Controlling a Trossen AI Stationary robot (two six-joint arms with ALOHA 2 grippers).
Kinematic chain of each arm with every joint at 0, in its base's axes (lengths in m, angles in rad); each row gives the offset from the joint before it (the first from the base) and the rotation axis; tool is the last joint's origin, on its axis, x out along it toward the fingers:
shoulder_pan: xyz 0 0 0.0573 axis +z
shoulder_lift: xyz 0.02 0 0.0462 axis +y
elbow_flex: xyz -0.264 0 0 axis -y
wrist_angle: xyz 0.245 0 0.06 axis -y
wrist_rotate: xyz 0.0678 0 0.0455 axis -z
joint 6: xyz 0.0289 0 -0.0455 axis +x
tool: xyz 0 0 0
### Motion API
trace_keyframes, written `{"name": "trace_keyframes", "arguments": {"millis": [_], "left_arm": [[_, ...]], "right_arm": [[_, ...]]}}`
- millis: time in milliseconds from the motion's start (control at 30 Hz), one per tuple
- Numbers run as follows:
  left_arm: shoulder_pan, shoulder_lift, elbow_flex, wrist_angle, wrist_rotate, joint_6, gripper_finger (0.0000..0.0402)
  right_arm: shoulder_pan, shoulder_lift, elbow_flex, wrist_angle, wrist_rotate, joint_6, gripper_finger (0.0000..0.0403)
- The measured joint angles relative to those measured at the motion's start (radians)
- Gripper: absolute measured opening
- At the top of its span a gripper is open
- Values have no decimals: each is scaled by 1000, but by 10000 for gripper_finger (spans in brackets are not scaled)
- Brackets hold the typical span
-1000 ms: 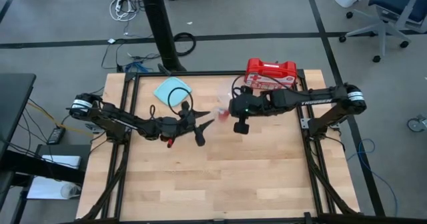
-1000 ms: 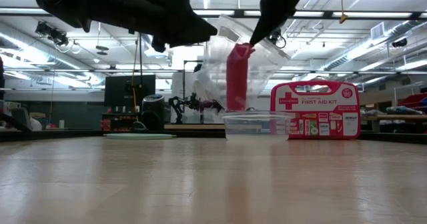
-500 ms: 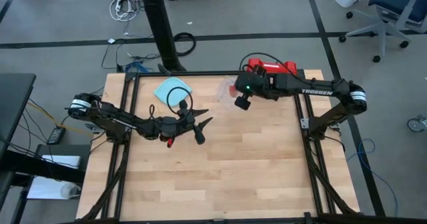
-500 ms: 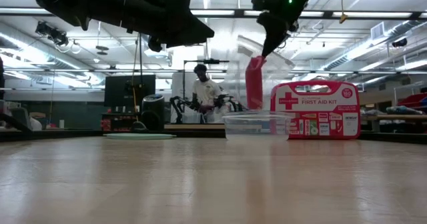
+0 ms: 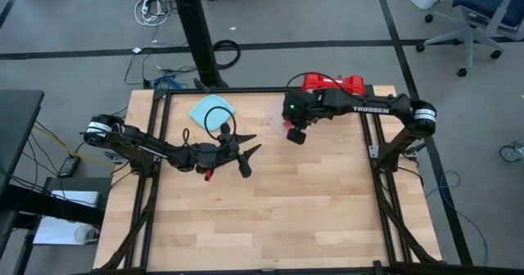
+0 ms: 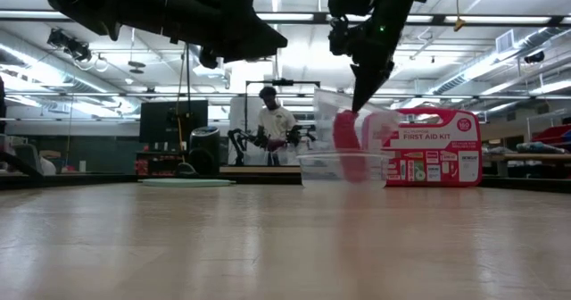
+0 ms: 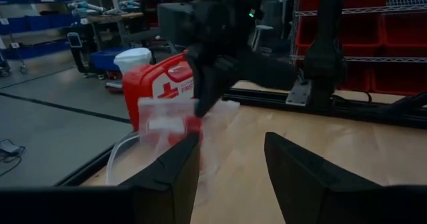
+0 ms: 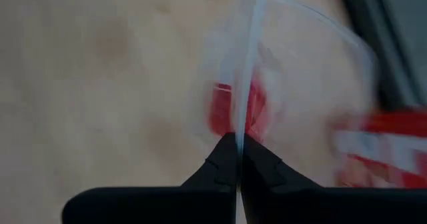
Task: Roll bandage
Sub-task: Put the transparent zip bag with the red bandage into the transparent ood container
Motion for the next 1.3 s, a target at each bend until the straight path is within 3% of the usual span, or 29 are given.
{"name": "trace_keyframes", "arguments": {"millis": [67, 567, 1000, 1300], "left_arm": [[0, 0, 0, 0, 9, 0, 173], [0, 0, 0, -2, 21, 0, 172], [0, 0, 0, -14, 21, 5, 172], [0, 0, 0, -26, 21, 1, 172]], "right_arm": [[-16, 0, 0, 18, -63, -10, 2], [-182, 29, 0, 41, -73, -116, 10], [-206, 179, 1, 113, -87, -144, 68], [-231, 178, 0, 97, -174, -117, 78]]}}
